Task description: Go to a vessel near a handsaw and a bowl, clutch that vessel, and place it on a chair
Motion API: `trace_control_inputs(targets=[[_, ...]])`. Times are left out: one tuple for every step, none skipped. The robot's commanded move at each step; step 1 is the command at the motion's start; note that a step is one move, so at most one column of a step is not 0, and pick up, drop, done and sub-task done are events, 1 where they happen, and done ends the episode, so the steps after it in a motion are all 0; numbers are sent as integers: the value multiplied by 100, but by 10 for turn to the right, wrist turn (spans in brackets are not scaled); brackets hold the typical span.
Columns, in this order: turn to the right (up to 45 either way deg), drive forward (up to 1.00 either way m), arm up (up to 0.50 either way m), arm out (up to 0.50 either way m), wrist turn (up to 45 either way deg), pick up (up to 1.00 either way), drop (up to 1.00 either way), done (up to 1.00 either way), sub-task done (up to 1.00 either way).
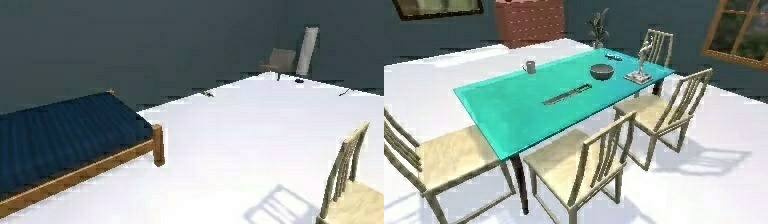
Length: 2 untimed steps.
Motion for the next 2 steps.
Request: trace_control_inputs(targets=[[0,30,0,0,0,0,0,0,0],[450,0,0,0,0,0,0,0,0]])
